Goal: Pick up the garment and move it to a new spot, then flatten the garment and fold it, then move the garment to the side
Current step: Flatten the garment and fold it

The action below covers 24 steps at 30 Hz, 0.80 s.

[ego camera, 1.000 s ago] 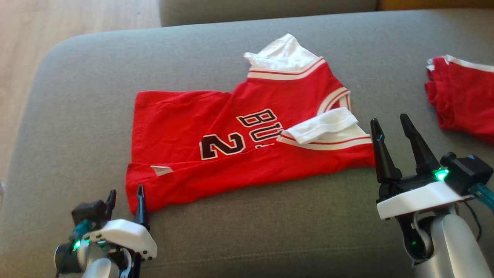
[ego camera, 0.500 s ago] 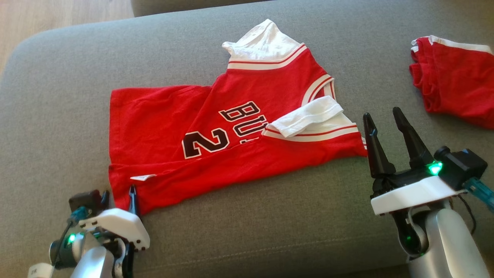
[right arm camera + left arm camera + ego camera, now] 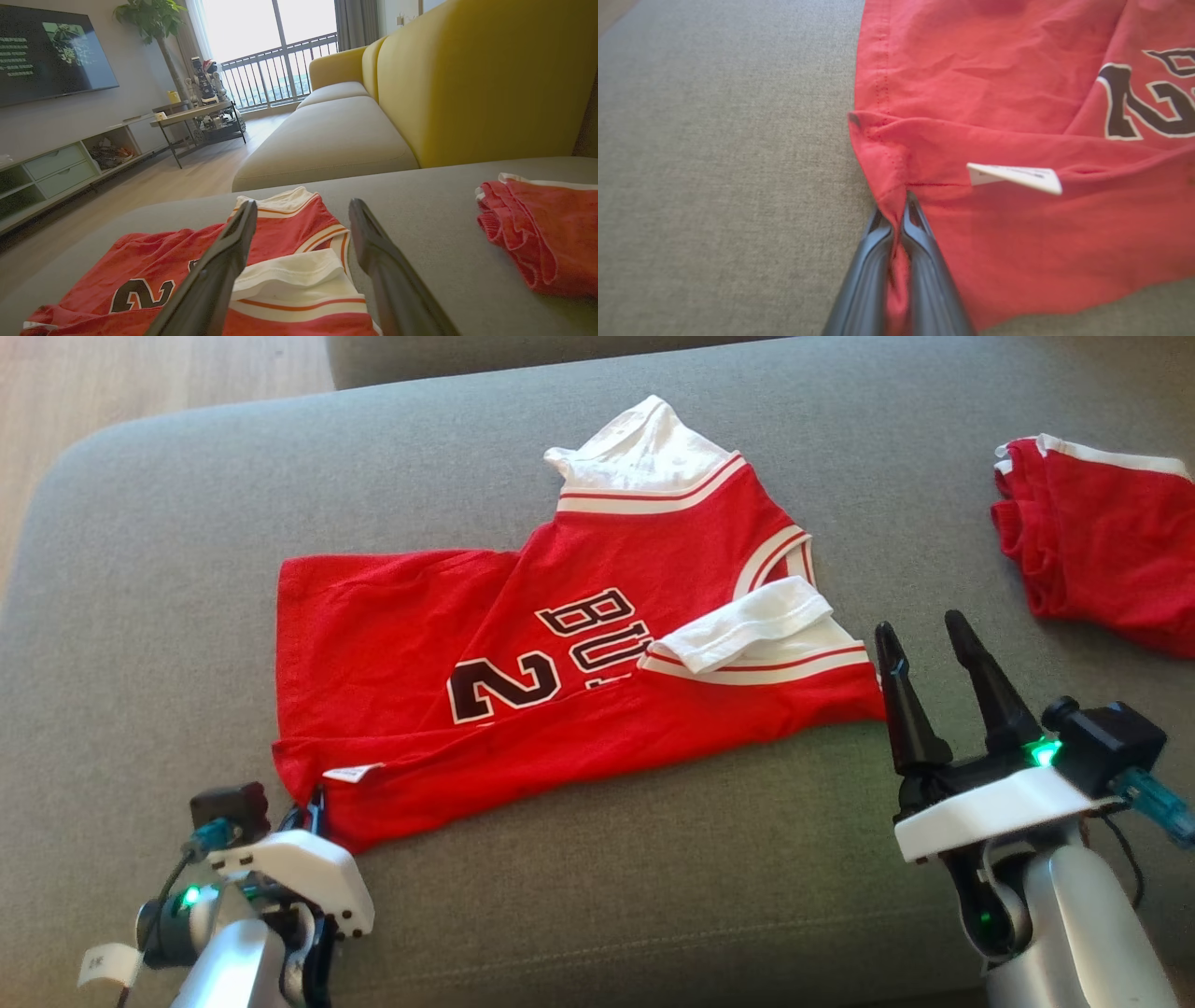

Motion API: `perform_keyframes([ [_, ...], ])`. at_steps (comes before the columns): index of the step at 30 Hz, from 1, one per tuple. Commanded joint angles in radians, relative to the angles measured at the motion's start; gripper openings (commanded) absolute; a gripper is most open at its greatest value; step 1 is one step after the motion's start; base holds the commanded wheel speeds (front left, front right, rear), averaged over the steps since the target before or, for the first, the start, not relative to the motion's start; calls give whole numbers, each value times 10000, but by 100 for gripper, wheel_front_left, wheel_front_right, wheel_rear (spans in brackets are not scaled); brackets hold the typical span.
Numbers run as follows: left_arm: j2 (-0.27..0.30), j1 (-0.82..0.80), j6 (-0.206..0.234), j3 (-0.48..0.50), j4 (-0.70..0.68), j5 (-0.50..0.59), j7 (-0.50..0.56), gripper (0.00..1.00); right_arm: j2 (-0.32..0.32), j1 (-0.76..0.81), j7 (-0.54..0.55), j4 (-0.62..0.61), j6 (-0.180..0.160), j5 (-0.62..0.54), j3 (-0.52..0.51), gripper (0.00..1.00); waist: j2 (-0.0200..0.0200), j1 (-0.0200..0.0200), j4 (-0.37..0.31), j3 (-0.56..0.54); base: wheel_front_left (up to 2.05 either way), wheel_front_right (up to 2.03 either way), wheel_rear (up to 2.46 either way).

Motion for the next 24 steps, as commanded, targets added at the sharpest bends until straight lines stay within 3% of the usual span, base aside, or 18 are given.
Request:
perform_keyframes([
  [1, 188, 84, 20, 149, 154, 1, 62, 0, 31, -418, 97, -184, -4, 116, 215, 100, 0, 0, 51, -19, 0, 0, 0],
  [7, 310, -30, 228, 136, -627, 190, -765, 0, 31, -518, 943, 977, -4, 443, -151, 100, 0, 0, 316, -137, 0, 0, 0],
  [15, 233, 128, 392, -109, -1766, 368, -962, 0, 31, -1368, 1828, 3315, -4, 503, -1212, 100, 0, 0, 697, -209, 0, 0, 0],
  [24, 197, 307, 401, -342, -2295, 364, -851, 0, 31, -2518, 1844, 5786, -4, 500, -1707, 100, 0, 0, 916, -160, 0, 0, 0],
])
